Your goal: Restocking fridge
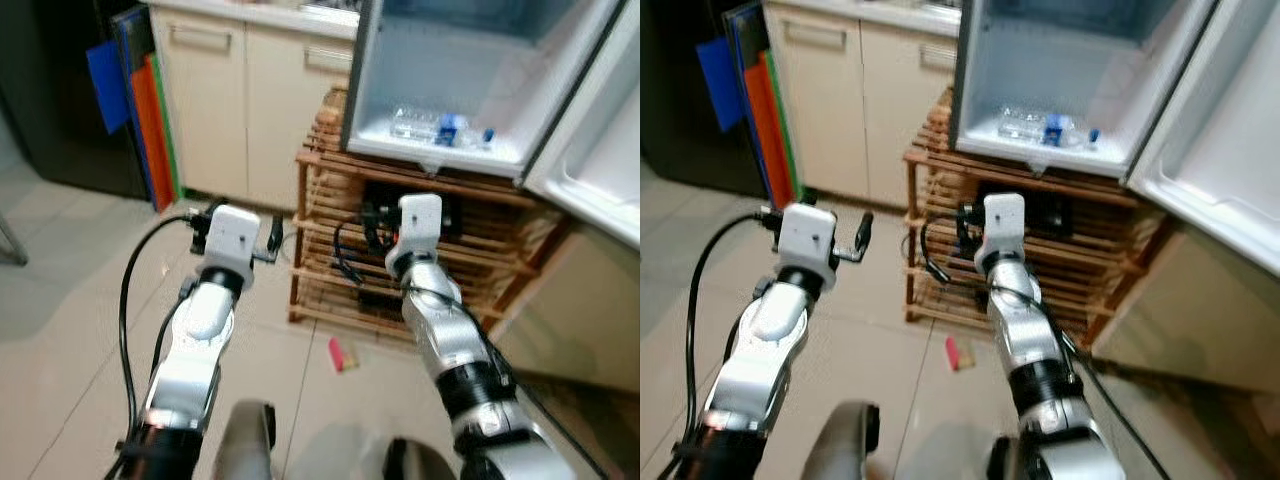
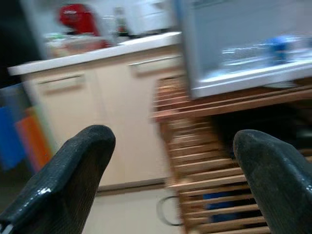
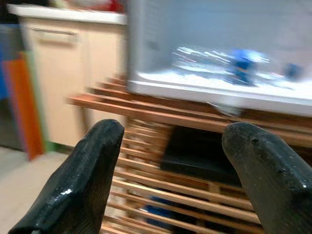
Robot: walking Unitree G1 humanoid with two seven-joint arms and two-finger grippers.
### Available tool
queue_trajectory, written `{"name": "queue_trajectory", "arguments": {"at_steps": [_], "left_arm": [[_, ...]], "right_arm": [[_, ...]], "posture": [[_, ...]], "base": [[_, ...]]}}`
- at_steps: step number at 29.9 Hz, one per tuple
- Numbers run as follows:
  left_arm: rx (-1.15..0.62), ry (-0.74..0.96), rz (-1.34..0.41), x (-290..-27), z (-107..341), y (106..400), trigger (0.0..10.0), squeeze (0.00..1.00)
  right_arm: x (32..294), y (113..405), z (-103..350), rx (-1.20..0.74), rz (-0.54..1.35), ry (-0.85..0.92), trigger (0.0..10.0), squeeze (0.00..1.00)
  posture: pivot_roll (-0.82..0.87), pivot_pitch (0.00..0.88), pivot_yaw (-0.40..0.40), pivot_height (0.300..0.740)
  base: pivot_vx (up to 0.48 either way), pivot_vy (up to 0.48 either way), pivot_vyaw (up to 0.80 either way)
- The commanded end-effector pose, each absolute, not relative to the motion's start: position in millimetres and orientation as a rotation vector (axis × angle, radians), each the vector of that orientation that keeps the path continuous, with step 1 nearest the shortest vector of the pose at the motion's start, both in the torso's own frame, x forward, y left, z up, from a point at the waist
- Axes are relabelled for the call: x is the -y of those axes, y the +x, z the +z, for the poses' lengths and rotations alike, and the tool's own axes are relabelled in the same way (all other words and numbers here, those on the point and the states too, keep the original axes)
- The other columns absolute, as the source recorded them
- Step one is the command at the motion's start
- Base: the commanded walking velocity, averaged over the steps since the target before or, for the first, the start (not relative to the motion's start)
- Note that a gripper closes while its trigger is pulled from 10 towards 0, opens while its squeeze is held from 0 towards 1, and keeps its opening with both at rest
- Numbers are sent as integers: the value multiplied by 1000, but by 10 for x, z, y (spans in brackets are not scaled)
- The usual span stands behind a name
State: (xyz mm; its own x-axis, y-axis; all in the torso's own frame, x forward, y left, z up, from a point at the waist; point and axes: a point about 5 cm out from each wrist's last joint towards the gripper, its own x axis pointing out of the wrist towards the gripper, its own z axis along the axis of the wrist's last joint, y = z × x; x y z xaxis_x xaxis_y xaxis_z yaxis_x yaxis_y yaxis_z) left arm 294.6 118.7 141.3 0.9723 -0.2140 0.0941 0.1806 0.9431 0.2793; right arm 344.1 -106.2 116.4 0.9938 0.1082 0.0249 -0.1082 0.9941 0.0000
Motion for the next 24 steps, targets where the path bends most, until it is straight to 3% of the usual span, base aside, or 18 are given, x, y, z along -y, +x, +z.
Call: {"name": "queue_trajectory", "arguments": {"at_steps": [1,9,17,24], "left_arm": [[141,283,-224,-1163,1470,2980,10000,0],[153,301,-237,-1142,1487,2975,10000,0],[174,325,-279,-1077,1496,2956,10000,0],[181,313,-287,-1072,1508,2968,10000,0]], "right_arm": [[1064,3456,1166,26,99,-7,10000,0],[978,3494,1200,34,118,0,10000,0],[962,3547,1271,66,122,-10,10000,0],[948,3585,1296,73,121,-22,10000,0]], "posture": [[79,0,-71,620],[83,0,-74,620],[89,0,-76,620],[97,0,-75,620]], "base": [[480,0,0],[480,0,-553],[480,0,0],[480,0,-526]]}}
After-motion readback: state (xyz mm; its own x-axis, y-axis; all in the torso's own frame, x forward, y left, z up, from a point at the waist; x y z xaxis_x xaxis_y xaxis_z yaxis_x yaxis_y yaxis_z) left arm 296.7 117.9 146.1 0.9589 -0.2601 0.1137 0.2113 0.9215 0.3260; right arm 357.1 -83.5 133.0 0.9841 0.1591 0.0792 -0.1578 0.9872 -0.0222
